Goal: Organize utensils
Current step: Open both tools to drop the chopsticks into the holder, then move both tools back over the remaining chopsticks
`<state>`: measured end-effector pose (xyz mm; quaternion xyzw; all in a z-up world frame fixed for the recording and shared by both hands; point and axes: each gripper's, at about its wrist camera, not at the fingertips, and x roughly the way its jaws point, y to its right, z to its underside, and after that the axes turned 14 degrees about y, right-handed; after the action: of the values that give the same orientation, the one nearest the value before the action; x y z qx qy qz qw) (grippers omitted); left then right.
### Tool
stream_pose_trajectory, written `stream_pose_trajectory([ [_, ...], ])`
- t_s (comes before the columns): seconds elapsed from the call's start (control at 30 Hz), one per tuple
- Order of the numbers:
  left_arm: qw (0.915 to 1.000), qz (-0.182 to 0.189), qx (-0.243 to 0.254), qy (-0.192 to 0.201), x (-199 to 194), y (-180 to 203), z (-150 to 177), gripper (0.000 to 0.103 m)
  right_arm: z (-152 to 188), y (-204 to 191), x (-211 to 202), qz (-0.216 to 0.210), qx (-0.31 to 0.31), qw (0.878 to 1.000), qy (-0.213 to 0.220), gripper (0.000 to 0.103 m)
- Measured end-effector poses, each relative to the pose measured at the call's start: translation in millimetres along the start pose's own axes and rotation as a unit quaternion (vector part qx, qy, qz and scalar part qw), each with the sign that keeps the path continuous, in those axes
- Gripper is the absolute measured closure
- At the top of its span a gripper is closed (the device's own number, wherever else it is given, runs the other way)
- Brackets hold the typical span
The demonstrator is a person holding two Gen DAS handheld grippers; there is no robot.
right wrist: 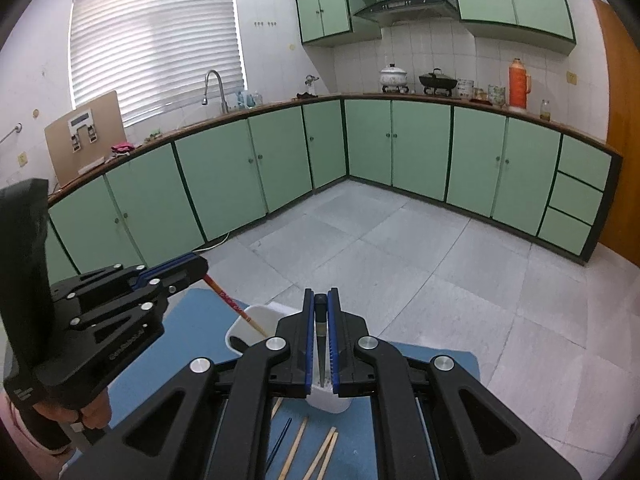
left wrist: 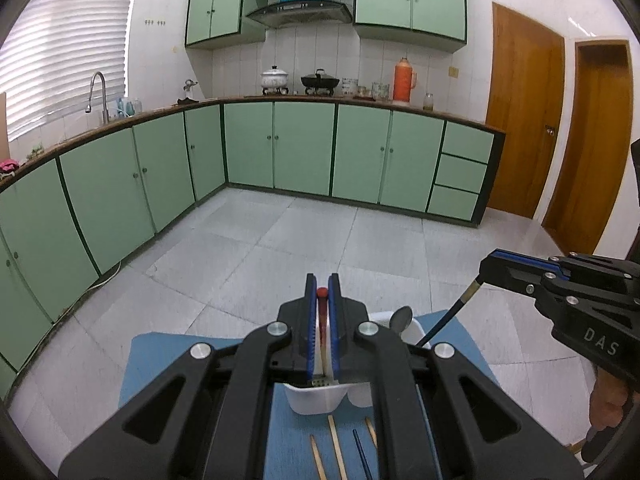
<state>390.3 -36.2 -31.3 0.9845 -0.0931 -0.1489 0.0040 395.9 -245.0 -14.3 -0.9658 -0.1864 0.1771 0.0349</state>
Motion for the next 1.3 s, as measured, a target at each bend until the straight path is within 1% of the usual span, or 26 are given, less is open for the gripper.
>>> stream_pose_trajectory([
  [0.1, 1.0, 0.002, -0.004, -0.007, -1.3, -0.2, 1.5, 0.097, 0.6, 0.8, 0.3, -0.002, 0.004, 1.0, -0.002, 0.095],
  [0.13, 1.0, 0.002, -0.006, -0.007, -2.7, -0.7, 1.4, 0.097, 0.2, 0.7, -2.1, -0.003, 0.004, 1.0, 0.001, 0.09],
  [0.17, 1.0, 0.001, -0.006, -0.006, -4.3, -1.3, 1.6, 0.096, -0.2, 0.8, -4.8, -0.004, 0.006, 1.0, 0.003, 0.088],
  [0.23, 1.0, 0.001, -0.007, -0.005, -5.3, -2.7, 0.3, 0.091, -1.2, 1.4, -10.1, -0.007, 0.007, 1.0, 0.007, 0.087],
  [0.27, 0.9999, 0.0, -0.009, -0.004, -8.4, -4.5, 0.6, 0.089, -1.6, 1.3, -13.5, -0.008, 0.008, 1.0, 0.009, 0.082],
  [0.3, 0.9999, -0.001, -0.011, -0.002, -11.0, -4.5, 0.5, 0.084, -1.7, 1.2, -17.3, -0.006, 0.008, 1.0, 0.012, 0.079],
  [0.33, 0.9999, -0.002, -0.013, 0.0, -14.8, -5.7, 0.7, 0.08, -2.4, 1.8, -19.9, -0.004, 0.006, 1.0, 0.015, 0.069],
  [0.37, 0.9999, -0.002, -0.014, 0.003, -18.3, -4.9, 1.2, 0.074, -2.2, 1.2, -25.2, 0.001, 0.003, 1.0, 0.021, 0.062],
  [0.43, 0.9998, -0.004, -0.016, 0.012, -28.9, -6.6, 1.8, 0.064, -0.9, -0.3, -35.6, 0.003, 0.001, 1.0, 0.03, 0.058],
  [0.47, 0.9997, -0.004, -0.016, 0.015, -33.4, -6.7, 2.1, 0.062, 0.0, -0.5, -40.1, 0.002, 0.0, 0.999, 0.033, 0.054],
  [0.57, 0.9994, -0.006, -0.018, 0.029, -52.8, -6.8, 5.7, 0.053, 4.0, -1.1, -57.4, 0.011, 0.001, 0.999, 0.047, 0.045],
  [0.63, 0.999, -0.011, -0.016, 0.04, -69.7, -5.9, 10.9, 0.043, 10.6, -1.7, -71.6, 0.012, 0.003, 0.998, 0.056, 0.04],
  [0.67, 0.9987, -0.014, -0.015, 0.046, -80.1, -6.0, 15.4, 0.042, 14.4, -2.0, -78.2, 0.013, 0.003, 0.998, 0.06, 0.037],
  [0.77, 0.9987, -0.014, -0.02, 0.046, -99.6, -4.8, 27.7, 0.038, 30.2, -5.8, -97.4, 0.02, 0.006, 0.998, 0.066, 0.035],
  [0.83, 0.9988, -0.016, -0.021, 0.04, -114.3, -2.9, 42.4, 0.036, 44.0, -8.4, -108.6, 0.025, 0.008, 0.998, 0.065, 0.035],
  [1.0, 0.9993, -0.03, -0.006, 0.02, -142.7, 2.6, 80.9, 0.032, 88.6, -14.2, -133.3, 0.053, 0.02, 0.997, 0.054, 0.035],
  [1.1, 0.9993, -0.037, 0.007, -0.001, -155.0, 6.2, 108.0, 0.029, 126.7, -19.3, -143.5, 0.077, 0.025, 0.996, 0.033, 0.035],
  [1.17, 0.9991, -0.038, 0.012, -0.018, -161.3, 6.6, 125.4, 0.028, 147.6, -21.3, -146.7, 0.082, 0.038, 0.996, 0.016, 0.035],
  [1.3, 0.9971, -0.036, 0.007, -0.067, -167.9, 5.7, 164.2, 0.027, 195.9, -23.4, -147.3, 0.097, 0.057, 0.993, -0.031, 0.035],
])
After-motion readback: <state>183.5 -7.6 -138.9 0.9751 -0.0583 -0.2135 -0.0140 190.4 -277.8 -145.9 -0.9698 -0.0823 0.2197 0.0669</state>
